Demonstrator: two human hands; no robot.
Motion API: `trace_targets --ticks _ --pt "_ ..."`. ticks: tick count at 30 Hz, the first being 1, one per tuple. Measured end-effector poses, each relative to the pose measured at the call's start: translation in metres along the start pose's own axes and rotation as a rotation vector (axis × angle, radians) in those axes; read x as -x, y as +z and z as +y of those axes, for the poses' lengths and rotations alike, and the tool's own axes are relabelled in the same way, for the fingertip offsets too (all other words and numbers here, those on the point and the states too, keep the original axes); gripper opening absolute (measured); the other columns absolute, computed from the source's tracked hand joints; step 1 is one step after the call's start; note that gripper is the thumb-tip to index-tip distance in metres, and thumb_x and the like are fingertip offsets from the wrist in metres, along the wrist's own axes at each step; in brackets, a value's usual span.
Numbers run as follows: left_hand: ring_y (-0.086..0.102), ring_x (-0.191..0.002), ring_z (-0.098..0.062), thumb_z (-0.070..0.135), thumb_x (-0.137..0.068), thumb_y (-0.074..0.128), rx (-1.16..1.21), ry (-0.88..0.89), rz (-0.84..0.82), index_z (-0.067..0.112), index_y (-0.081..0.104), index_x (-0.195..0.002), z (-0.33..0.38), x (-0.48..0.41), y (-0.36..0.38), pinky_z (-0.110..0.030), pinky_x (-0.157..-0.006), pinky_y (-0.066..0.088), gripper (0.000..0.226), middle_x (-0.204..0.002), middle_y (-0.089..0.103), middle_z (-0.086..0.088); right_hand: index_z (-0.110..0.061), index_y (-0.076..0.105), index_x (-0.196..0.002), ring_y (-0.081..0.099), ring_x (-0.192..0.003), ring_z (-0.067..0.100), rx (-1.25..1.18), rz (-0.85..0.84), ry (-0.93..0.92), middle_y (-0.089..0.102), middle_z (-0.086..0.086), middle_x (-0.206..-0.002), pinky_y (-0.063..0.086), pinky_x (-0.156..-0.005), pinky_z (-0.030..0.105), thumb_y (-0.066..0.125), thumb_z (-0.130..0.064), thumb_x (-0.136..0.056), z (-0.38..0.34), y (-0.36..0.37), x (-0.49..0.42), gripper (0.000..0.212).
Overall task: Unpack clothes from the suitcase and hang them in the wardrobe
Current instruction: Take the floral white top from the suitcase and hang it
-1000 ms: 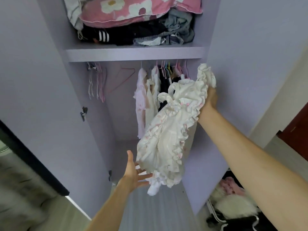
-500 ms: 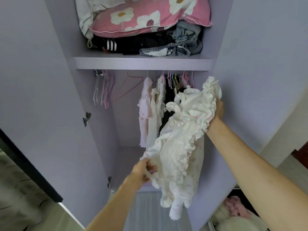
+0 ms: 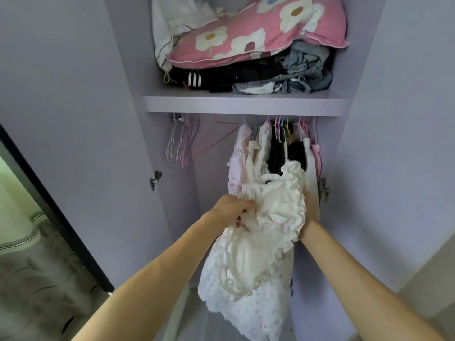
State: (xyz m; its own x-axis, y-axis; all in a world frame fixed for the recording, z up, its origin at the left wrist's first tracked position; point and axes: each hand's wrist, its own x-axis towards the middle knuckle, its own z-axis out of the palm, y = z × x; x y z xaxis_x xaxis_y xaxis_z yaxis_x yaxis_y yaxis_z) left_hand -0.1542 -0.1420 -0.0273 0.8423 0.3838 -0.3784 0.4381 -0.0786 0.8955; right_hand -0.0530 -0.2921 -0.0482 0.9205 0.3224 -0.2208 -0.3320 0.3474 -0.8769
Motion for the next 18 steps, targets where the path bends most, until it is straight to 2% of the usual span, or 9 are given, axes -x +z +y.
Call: trace_targets --ticks 2,3,5,7,9,11,14,16,18 --pt "0.060 -0.062 -0.019 0.021 -0.092 0.062 0.145 0.040 0.155 0.004 0.068 -0.091 0.002 0.001 -0.012 -0.033 -0.067 0.049 0.018 -0.082 0.076 -0.004 -0.016 0.060 -0.082 0.059 -0.064 0.014 0.030 -0.054 -0.025 0.063 -0.002 -0.063 0.050 -0.054 0.022 0.045 -0.026 -0.102 0.003 0.001 -0.006 0.027" --pt "0.063 -0.066 -0.022 0.019 -0.094 0.056 0.293 0.047 0.209 0.005 0.065 -0.094 0.003 0.000 -0.021 -0.036 -0.071 0.051 0.017 -0.082 0.076 -0.005 -0.017 0.064 -0.084 0.060 -0.067 0.014 0.129 -0.040 -0.050 0.066 -0.003 -0.066 0.050 -0.055 0.022 0.048 -0.023 -0.100 0.005 -0.003 -0.006 0.022" --pt "0.061 -0.058 -0.025 0.017 -0.095 0.048 0.622 0.086 0.261 0.006 0.058 -0.094 0.011 -0.001 -0.043 -0.039 -0.068 0.050 0.014 -0.063 0.068 -0.004 -0.020 0.066 -0.095 0.063 -0.077 0.016 0.345 -0.020 -0.075 0.068 -0.001 -0.081 0.050 -0.065 0.028 0.051 -0.015 -0.097 0.008 -0.009 -0.016 0.015" --pt "0.048 -0.047 -0.020 0.017 -0.093 0.049 0.712 0.117 0.261 0.011 0.052 -0.086 0.023 0.000 -0.062 -0.033 -0.060 0.040 0.010 -0.052 0.050 -0.001 -0.023 0.066 -0.108 0.065 -0.089 0.022 0.481 -0.090 -0.056 0.070 0.002 -0.095 0.052 -0.082 0.035 0.056 -0.013 -0.093 0.014 -0.016 -0.024 0.021" --pt "0.035 -0.041 -0.014 0.014 -0.093 0.053 0.619 0.120 0.285 0.013 0.050 -0.080 0.037 0.006 -0.073 -0.030 -0.056 0.032 0.014 -0.051 0.037 0.003 -0.025 0.063 -0.122 0.064 -0.100 0.022 0.638 -0.164 -0.038 0.069 0.001 -0.107 0.049 -0.094 0.039 0.056 -0.018 -0.094 0.022 -0.021 -0.028 0.030" --pt "0.027 -0.041 -0.012 0.015 -0.093 0.058 0.453 0.127 0.286 0.011 0.058 -0.081 0.052 0.016 -0.078 -0.028 -0.058 0.026 0.012 -0.052 0.033 0.005 -0.026 0.061 -0.123 0.059 -0.101 0.021 0.717 -0.162 -0.041 0.065 0.000 -0.108 0.045 -0.090 0.036 0.055 -0.022 -0.095 0.029 -0.023 -0.030 0.029" --pt "0.039 -0.048 -0.013 0.023 -0.090 0.065 0.234 0.132 0.256 0.013 0.068 -0.092 0.072 0.031 -0.077 -0.027 -0.059 0.026 0.010 -0.059 0.046 0.005 -0.020 0.059 -0.121 0.060 -0.096 0.020 0.806 -0.150 -0.042 0.064 -0.001 -0.106 0.045 -0.080 0.035 0.065 -0.022 -0.084 0.037 -0.019 -0.028 0.037" --pt "0.050 -0.053 -0.014 0.023 -0.090 0.065 0.193 0.160 0.233 0.014 0.066 -0.090 0.084 0.037 -0.073 -0.027 -0.058 0.034 0.010 -0.066 0.055 0.003 -0.022 0.057 -0.118 0.059 -0.104 0.019 0.804 -0.266 -0.058 0.063 -0.003 -0.112 0.047 -0.087 0.036 0.070 -0.028 -0.067 0.033 -0.007 -0.029 0.053" --pt "0.055 -0.056 -0.016 0.023 -0.091 0.065 0.147 0.179 0.201 0.013 0.062 -0.085 0.092 0.041 -0.066 -0.027 -0.059 0.038 0.012 -0.070 0.058 0.001 -0.031 0.050 -0.126 0.053 -0.117 0.014 0.758 -0.448 -0.061 0.056 -0.008 -0.125 0.043 -0.101 0.037 0.075 -0.036 -0.068 0.025 0.013 -0.026 0.063"
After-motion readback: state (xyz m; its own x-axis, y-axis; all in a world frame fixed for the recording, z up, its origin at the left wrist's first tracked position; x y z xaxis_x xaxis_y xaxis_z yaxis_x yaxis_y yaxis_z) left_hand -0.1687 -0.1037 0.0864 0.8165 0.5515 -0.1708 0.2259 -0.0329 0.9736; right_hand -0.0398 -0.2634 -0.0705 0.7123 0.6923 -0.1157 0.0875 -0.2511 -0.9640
